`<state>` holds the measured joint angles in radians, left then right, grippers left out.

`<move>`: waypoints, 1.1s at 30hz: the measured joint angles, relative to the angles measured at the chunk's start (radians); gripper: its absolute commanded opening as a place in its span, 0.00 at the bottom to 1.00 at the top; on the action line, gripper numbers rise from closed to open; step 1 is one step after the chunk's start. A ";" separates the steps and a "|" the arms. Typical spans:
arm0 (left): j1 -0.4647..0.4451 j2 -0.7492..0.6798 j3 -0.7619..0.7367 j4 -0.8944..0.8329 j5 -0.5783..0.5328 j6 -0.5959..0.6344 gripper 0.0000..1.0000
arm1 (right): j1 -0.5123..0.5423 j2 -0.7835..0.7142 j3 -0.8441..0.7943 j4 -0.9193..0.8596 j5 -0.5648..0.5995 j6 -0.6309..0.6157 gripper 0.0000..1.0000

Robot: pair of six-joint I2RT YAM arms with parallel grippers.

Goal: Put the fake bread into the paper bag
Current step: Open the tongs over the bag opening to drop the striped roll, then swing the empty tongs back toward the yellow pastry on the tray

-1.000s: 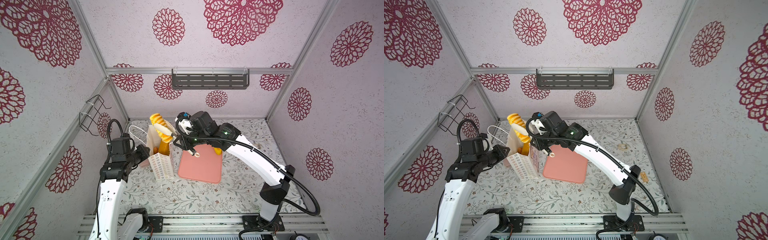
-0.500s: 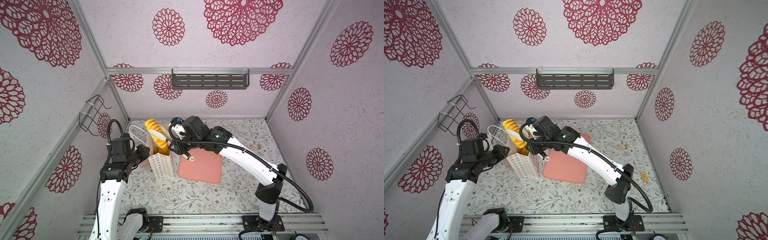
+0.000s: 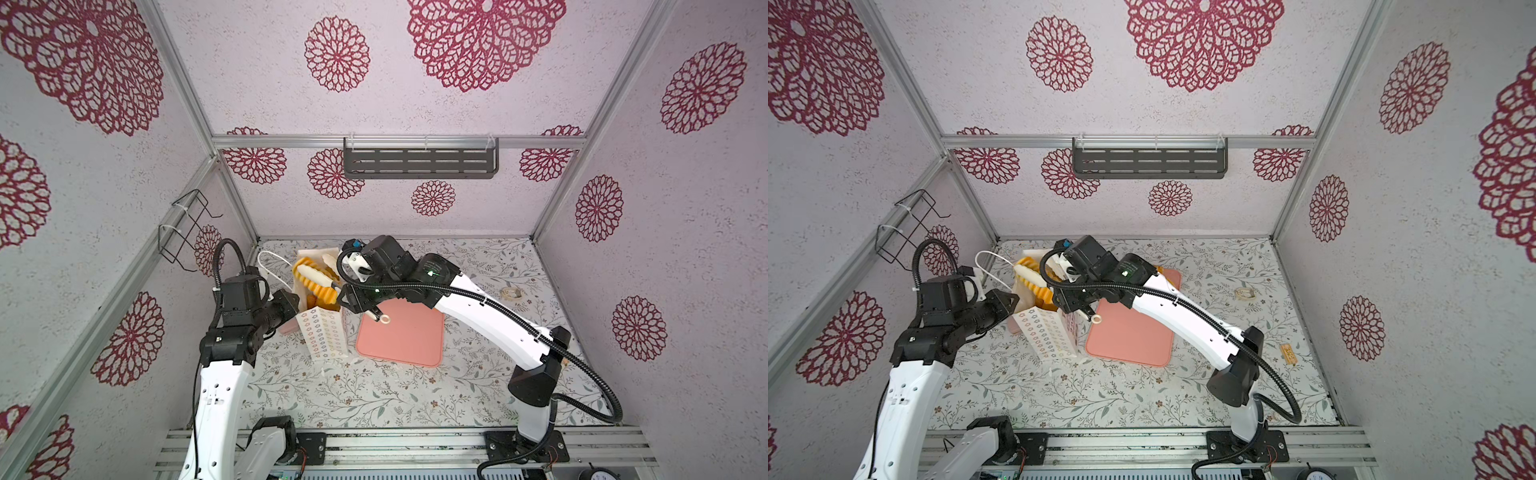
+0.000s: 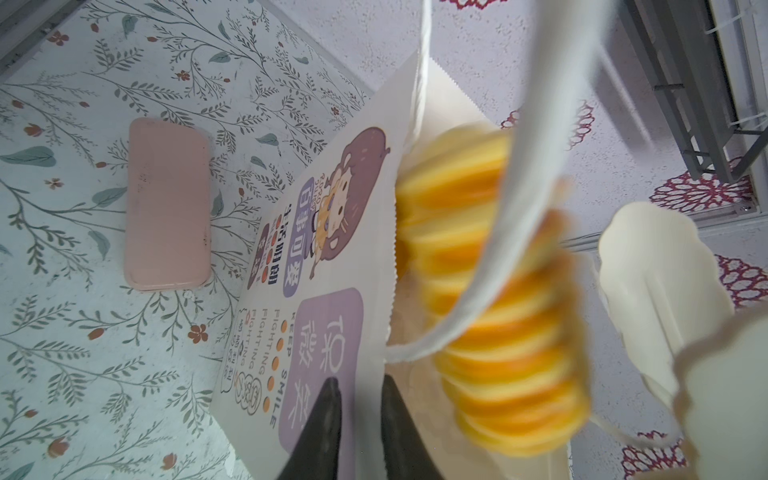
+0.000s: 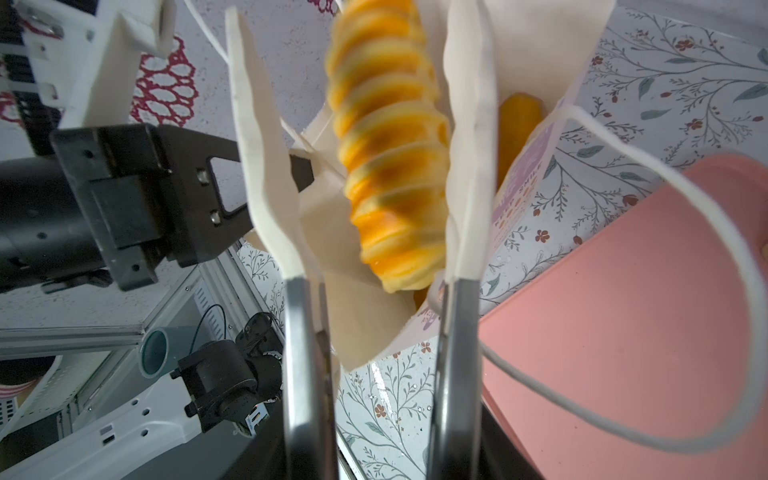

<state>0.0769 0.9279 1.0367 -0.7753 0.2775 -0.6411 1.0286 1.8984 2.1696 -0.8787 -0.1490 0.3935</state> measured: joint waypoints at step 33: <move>0.000 0.000 0.041 -0.008 -0.007 0.002 0.42 | -0.417 -0.478 -0.484 0.011 0.181 -0.035 0.49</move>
<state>0.0765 0.9276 1.0775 -0.7830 0.2707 -0.6392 0.6113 1.4204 1.6852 -0.8673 0.0319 0.3580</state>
